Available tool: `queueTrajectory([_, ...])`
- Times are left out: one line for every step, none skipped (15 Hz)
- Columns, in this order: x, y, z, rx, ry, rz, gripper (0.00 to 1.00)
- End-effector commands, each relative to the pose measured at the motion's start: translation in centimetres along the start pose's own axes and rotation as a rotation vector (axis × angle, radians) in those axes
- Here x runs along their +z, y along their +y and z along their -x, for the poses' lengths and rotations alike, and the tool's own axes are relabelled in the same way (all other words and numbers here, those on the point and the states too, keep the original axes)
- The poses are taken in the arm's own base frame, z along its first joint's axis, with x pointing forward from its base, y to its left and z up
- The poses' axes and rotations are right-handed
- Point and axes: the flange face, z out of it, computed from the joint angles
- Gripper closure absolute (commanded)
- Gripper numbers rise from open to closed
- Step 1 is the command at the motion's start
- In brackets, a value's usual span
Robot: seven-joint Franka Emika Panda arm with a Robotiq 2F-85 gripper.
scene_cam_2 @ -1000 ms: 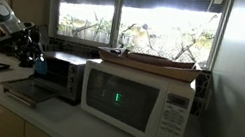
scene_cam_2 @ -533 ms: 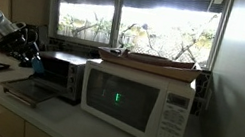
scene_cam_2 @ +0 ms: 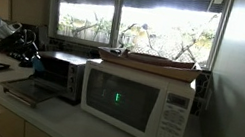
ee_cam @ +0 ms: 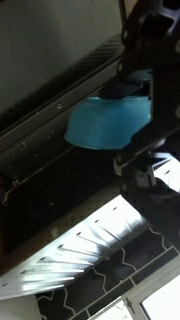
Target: Pick the blue bowl from the top tray of the oven and turn it right side up, put the blue bowl back onto the top tray of the oven
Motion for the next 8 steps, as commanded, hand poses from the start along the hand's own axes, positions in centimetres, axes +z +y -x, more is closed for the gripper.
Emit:
queueTrajectory([-0.07, 0.11, -0.05, 0.001, 0.0, 0.0, 0.48])
queueTrajectory([-0.08, 0.14, -0.06, 0.002, 0.001, 0.0, 0.48])
queueTrajectory([-0.08, 0.15, -0.06, 0.002, 0.001, 0.0, 0.48])
queueTrajectory([-0.08, 0.15, -0.06, 0.002, 0.001, 0.0, 0.73])
queueTrajectory([-0.23, 0.21, 0.03, -0.03, 0.009, 0.028, 0.73])
queueTrajectory([-0.29, 0.21, 0.13, -0.056, 0.016, 0.048, 0.73])
queueTrajectory([-0.41, 0.11, 0.25, -0.094, 0.034, 0.068, 0.73])
queueTrajectory([-0.48, 0.0, 0.36, -0.128, 0.044, 0.087, 0.73])
